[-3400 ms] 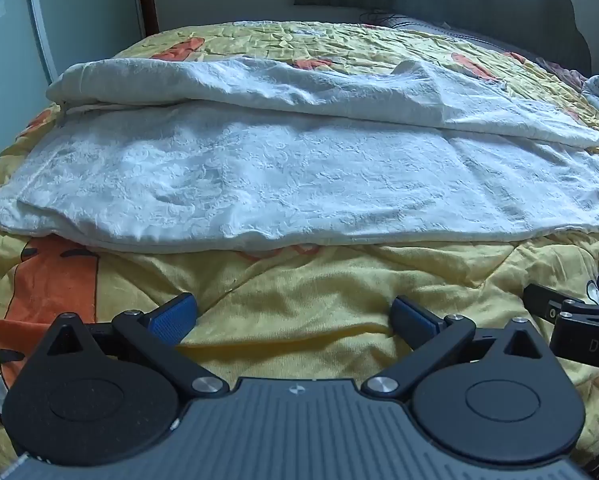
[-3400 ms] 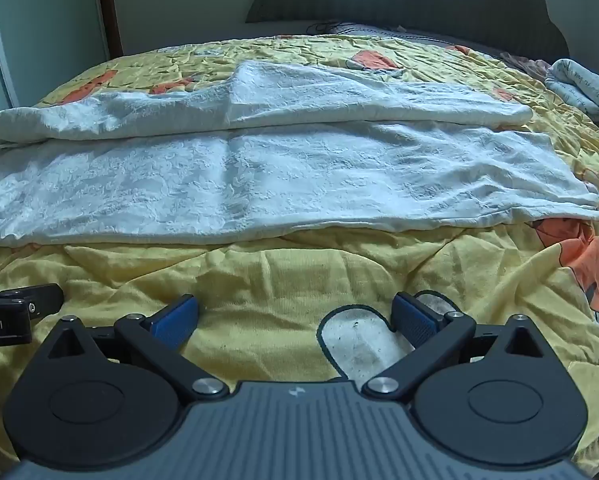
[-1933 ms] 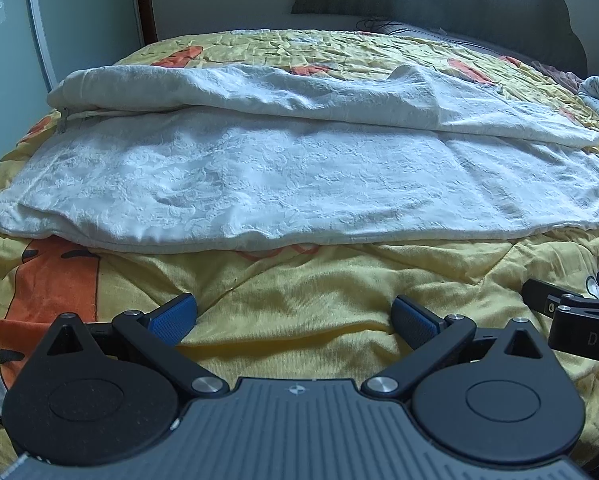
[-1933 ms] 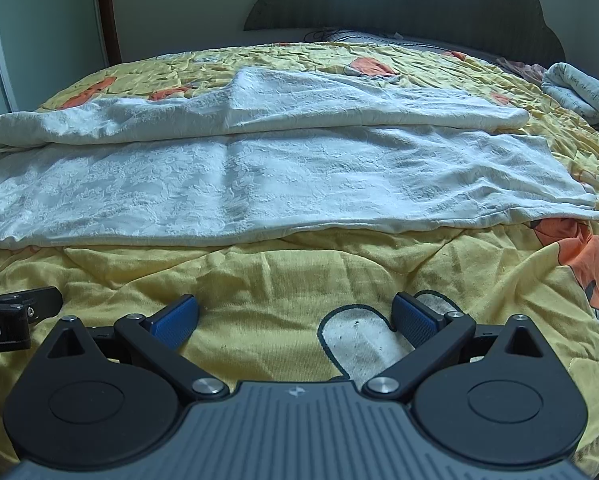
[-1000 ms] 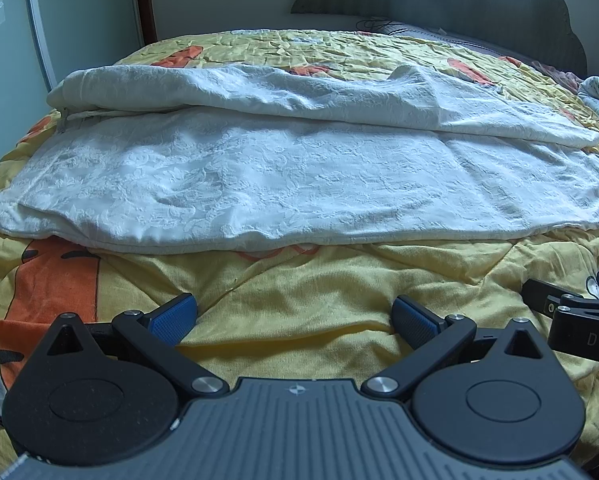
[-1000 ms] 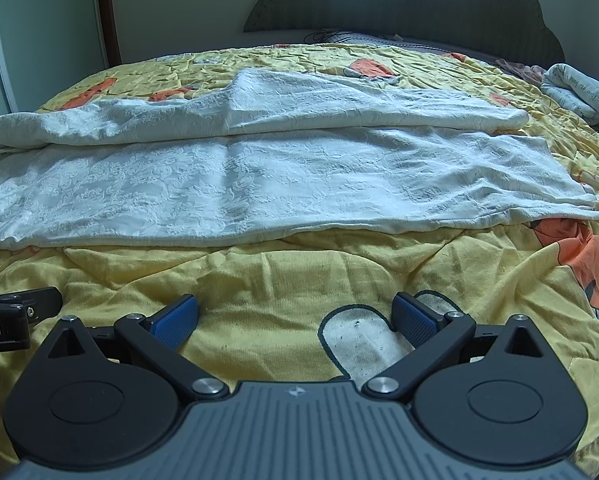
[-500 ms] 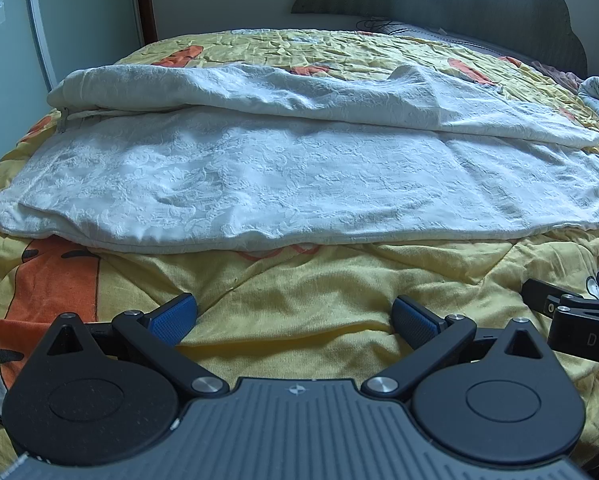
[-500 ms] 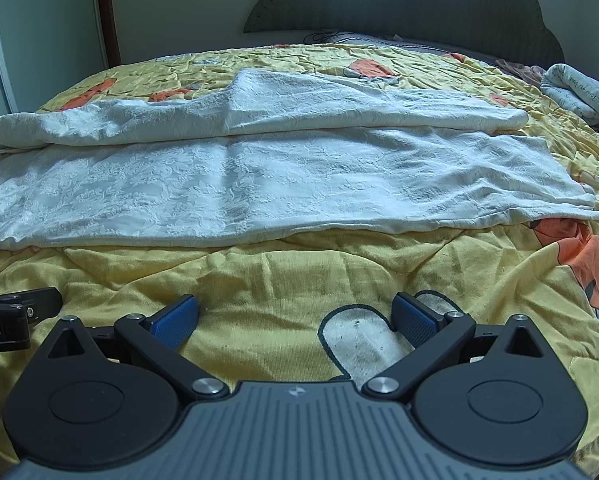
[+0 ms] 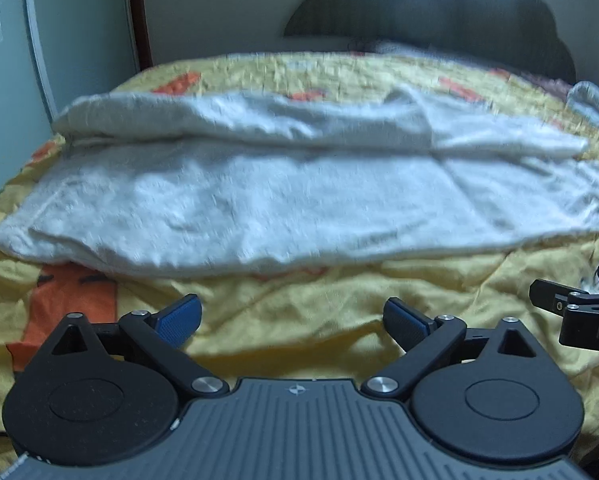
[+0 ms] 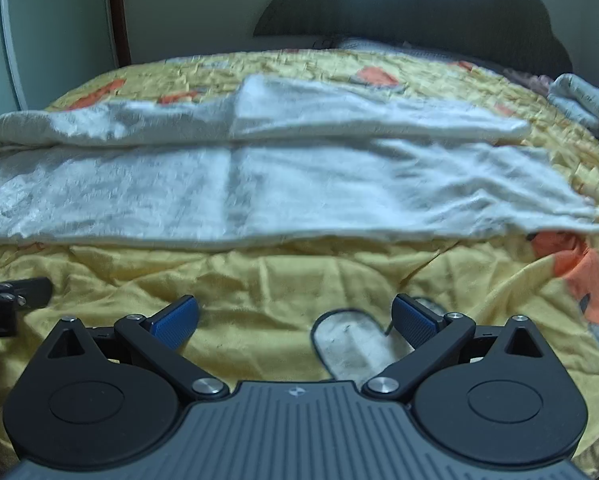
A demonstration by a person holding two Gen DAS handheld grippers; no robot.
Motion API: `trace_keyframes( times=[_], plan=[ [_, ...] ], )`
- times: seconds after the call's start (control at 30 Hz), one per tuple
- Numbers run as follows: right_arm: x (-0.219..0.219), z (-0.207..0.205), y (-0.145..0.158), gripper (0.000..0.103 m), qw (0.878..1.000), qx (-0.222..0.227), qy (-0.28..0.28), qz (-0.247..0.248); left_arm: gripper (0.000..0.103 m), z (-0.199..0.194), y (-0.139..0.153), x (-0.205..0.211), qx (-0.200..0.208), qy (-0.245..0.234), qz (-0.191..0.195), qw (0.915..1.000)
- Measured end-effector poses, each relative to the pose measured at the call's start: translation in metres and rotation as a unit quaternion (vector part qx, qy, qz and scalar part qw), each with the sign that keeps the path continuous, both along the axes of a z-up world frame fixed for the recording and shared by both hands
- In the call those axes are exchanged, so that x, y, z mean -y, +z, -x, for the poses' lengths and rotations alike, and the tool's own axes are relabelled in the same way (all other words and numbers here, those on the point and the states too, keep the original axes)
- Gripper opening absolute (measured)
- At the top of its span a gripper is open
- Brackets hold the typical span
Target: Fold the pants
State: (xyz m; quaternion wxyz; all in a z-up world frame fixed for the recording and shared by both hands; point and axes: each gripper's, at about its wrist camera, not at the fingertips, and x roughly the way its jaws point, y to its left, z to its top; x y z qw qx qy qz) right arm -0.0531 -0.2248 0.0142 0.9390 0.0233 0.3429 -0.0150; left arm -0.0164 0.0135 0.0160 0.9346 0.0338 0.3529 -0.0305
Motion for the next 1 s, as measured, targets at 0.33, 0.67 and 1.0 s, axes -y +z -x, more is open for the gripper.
trace_keyframes(
  times=[0.33,0.67,1.0],
  plan=[
    [0.016,-0.028,0.040,0.103,0.991,0.117,0.030,0.054,0.103,-0.042,0.065,-0.058,0.148,0.088,-0.056,0.9834],
    [0.012,-0.057,0.050,0.103,0.987,0.138,0.048,0.072,0.103,-0.177,0.107,-0.187,0.155,0.128,0.024,0.9793],
    [-0.015,-0.080,0.033,0.103,0.987,0.107,0.078,0.094,0.101,-0.330,0.037,-0.301,-0.120,0.112,0.251,0.9539]
  ],
)
